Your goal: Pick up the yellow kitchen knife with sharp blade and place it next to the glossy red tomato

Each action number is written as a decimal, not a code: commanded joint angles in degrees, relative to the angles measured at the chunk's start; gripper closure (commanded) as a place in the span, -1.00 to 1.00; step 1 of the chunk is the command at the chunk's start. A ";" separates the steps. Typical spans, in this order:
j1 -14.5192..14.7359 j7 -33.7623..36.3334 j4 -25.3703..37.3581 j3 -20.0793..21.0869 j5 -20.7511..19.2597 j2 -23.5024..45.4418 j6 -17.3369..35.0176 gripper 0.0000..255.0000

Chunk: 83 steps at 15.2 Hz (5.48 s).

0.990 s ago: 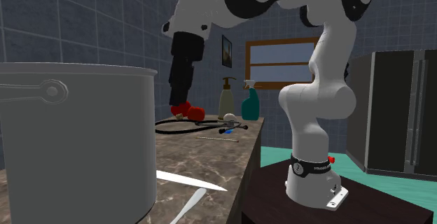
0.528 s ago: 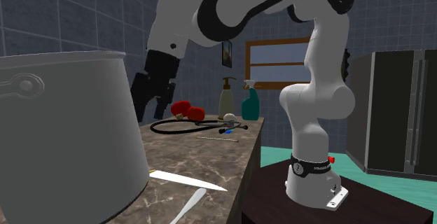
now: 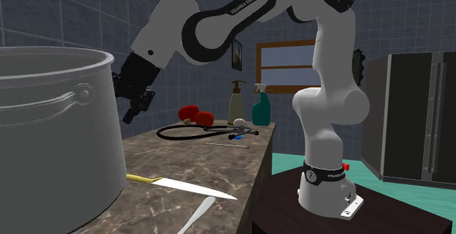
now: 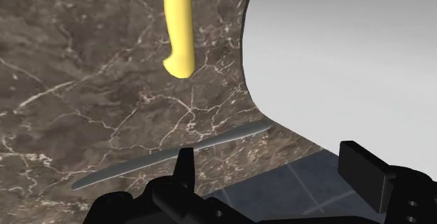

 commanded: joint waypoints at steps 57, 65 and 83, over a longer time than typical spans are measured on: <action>-18.78 35.38 -18.44 27.55 -28.53 -10.11 1.79 1.00; -13.58 28.27 -16.43 23.37 -21.28 -14.61 -4.45 1.00; -9.28 13.10 -17.04 12.15 -14.09 -25.82 -13.20 1.00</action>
